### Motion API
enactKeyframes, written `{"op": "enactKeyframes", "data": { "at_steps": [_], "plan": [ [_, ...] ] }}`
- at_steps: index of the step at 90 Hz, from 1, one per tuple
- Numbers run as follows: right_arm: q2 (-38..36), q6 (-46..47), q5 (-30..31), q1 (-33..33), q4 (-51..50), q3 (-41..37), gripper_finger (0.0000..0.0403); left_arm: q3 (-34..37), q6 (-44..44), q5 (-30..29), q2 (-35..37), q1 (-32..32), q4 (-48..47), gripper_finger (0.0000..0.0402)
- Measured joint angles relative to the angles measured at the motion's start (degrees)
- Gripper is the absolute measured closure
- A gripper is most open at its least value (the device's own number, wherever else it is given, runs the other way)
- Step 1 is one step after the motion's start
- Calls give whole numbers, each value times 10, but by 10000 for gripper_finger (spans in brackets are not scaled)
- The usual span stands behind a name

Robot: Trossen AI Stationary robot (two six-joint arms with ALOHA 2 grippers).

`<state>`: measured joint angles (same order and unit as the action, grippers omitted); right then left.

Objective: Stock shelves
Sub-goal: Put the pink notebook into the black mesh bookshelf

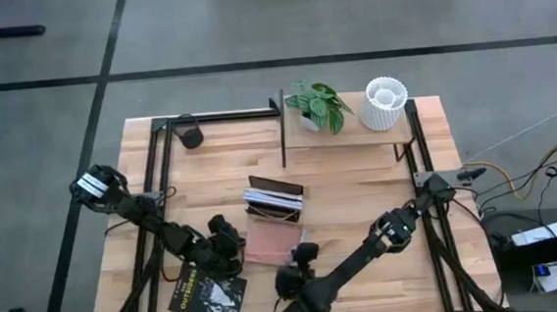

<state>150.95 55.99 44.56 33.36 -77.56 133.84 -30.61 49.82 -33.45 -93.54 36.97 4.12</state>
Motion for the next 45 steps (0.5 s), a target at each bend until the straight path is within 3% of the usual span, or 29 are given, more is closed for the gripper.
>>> {"op": "enactKeyframes", "data": {
  "at_steps": [27, 45],
  "plan": [
    [0, 33, -3, 0, -1, -1, 201, 0, 0, 0, 0, 0, 0, 359],
    [0, 214, -36, -3, 0, -1, 186, 0, 0, 0, 0, 0, 0, 359]
  ]
}}
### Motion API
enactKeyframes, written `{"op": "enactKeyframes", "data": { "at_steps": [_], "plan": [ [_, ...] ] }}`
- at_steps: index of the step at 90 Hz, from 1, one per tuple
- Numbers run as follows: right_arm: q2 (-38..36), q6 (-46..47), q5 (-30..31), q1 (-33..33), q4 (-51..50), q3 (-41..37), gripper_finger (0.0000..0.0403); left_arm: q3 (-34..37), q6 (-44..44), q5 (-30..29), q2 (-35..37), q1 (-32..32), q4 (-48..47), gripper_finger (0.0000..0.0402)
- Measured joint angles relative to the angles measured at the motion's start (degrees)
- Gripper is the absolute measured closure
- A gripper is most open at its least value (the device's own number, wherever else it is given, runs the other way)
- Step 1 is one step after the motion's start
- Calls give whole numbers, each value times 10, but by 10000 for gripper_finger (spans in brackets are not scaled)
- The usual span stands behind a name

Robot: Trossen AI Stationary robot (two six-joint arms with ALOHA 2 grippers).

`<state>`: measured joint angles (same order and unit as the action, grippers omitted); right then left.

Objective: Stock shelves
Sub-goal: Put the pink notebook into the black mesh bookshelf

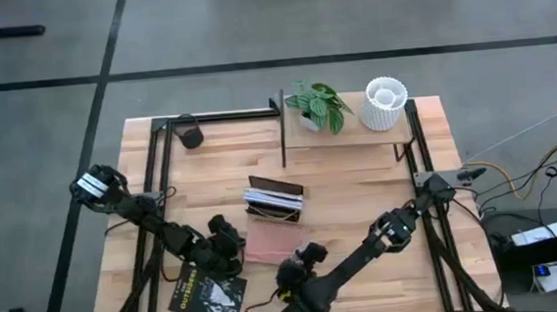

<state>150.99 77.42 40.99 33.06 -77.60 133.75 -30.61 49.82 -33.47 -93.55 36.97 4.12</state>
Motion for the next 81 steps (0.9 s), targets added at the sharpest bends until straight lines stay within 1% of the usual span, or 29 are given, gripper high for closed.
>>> {"op": "enactKeyframes", "data": {
  "at_steps": [4, 13, 23, 31, 42, 52, 60, 64, 68, 81],
  "plan": [
    [0, 21, -5, -1, 1, 0, 179, 0, 0, 0, 0, 0, 0, 359],
    [1, 26, -13, -3, -4, 0, 156, 0, 0, 0, 0, 0, 0, 359],
    [1, -1, -15, -7, -25, 0, 124, 0, 0, 0, 0, 0, 0, 359],
    [1, -90, -2, -8, -30, 0, 99, 0, 0, 0, 0, 0, 0, 359],
    [1, -245, 17, -9, -31, 0, 75, 0, 0, 0, 0, 0, 0, 359],
    [0, -411, 22, -10, -27, 0, 70, 0, 0, 0, 0, 0, 0, 359],
    [0, -473, 22, -10, -27, 0, 75, 0, 0, 0, 0, 0, 1, 359],
    [0, -478, 21, -10, -28, 0, 79, 0, 0, 0, 0, 0, 0, 359],
    [0, -458, 20, -10, -29, 0, 82, 0, 0, 0, 0, 0, 0, 359],
    [0, -305, 7, -11, -36, 0, 88, 0, 0, 0, 0, 0, 1, 359]
  ]
}}
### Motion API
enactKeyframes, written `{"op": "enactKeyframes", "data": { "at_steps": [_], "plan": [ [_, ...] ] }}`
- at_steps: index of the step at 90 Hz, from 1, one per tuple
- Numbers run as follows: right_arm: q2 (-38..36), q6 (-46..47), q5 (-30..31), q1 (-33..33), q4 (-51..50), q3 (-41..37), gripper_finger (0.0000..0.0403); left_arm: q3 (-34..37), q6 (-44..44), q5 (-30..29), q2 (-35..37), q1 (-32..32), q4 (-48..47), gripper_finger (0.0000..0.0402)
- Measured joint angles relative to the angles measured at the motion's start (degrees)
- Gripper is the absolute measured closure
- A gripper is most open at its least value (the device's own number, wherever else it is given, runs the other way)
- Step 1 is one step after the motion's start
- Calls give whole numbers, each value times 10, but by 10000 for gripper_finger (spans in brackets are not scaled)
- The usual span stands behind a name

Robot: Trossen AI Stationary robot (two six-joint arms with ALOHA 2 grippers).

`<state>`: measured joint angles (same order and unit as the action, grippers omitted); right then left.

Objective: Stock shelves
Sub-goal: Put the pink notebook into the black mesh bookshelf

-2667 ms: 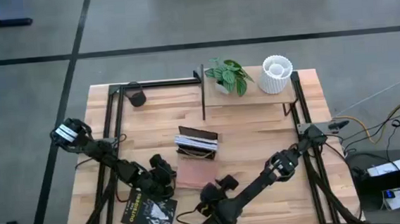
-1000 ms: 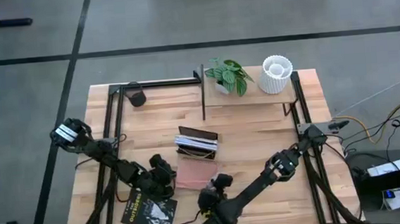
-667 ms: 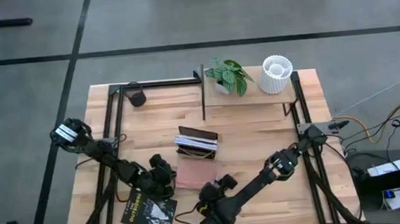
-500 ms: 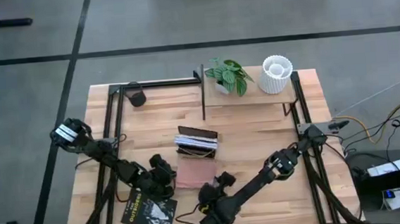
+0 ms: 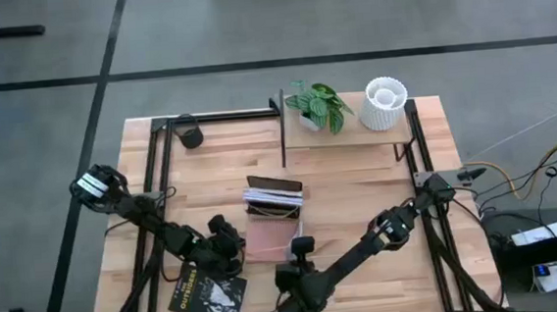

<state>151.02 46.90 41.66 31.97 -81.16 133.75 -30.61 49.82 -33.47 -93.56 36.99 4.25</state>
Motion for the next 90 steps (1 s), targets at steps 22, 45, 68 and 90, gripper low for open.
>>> {"op": "enactKeyframes", "data": {
  "at_steps": [22, 45, 68, 90],
  "plan": [
    [0, 44, -1, 0, -3, 0, 62, 0, 0, 0, 0, 0, 0, 359],
    [-1, 34, -1, -5, -12, 0, 41, 0, 0, 0, 0, 0, 0, 359],
    [0, 12, 5, -3, -50, 0, 41, 0, 0, -1, 0, 0, 0, 359],
    [0, -108, 25, -4, -53, 0, 42, 0, 0, -1, 0, 0, 0, 359]
  ]
}}
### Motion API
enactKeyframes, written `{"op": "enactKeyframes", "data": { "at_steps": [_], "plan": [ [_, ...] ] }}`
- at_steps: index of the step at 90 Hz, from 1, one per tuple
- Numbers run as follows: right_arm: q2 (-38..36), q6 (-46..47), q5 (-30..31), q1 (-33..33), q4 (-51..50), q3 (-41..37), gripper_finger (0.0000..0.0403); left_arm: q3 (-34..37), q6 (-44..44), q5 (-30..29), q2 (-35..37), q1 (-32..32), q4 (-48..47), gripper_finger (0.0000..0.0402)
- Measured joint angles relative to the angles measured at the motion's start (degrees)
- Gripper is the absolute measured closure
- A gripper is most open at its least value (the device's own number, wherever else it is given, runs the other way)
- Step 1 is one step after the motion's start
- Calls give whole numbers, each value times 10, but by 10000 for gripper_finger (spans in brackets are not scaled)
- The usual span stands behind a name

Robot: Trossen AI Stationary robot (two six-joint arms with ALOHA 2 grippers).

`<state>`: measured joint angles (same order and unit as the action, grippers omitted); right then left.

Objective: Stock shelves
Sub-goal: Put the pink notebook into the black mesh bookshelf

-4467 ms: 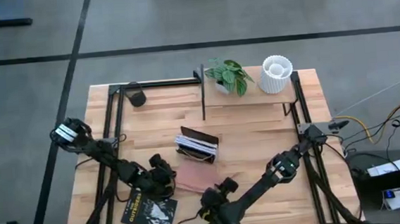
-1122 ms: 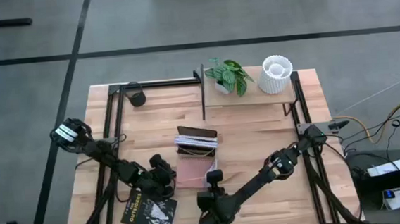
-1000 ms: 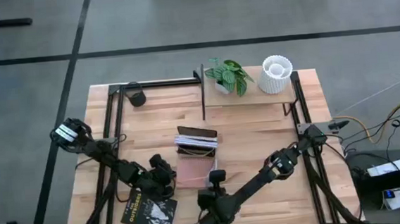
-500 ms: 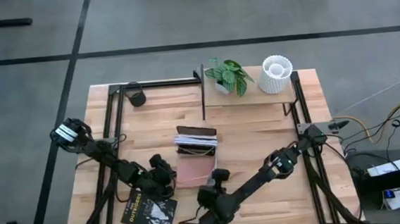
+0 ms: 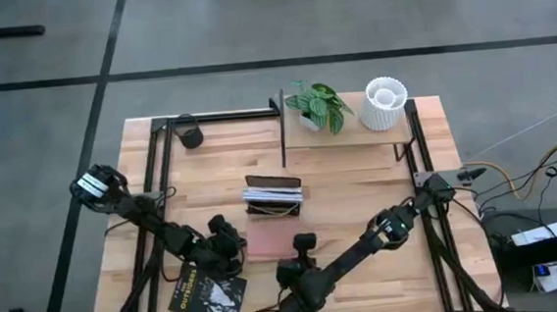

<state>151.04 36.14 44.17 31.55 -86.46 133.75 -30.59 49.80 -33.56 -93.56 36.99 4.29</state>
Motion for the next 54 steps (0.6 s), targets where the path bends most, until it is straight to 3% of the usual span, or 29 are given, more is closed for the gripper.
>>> {"op": "enactKeyframes", "data": {
  "at_steps": [11, 31, 54],
  "plan": [
    [0, -27, 3, -1, 0, 0, 42, 0, 0, 0, 0, 0, 0, 359],
    [0, 5, -15, -5, 1, 0, 52, 0, 0, -2, 0, 0, 0, 359],
    [-2, -38, -41, -15, 48, -11, 141, 0, 0, -3, 0, 0, 0, 359]
  ]
}}
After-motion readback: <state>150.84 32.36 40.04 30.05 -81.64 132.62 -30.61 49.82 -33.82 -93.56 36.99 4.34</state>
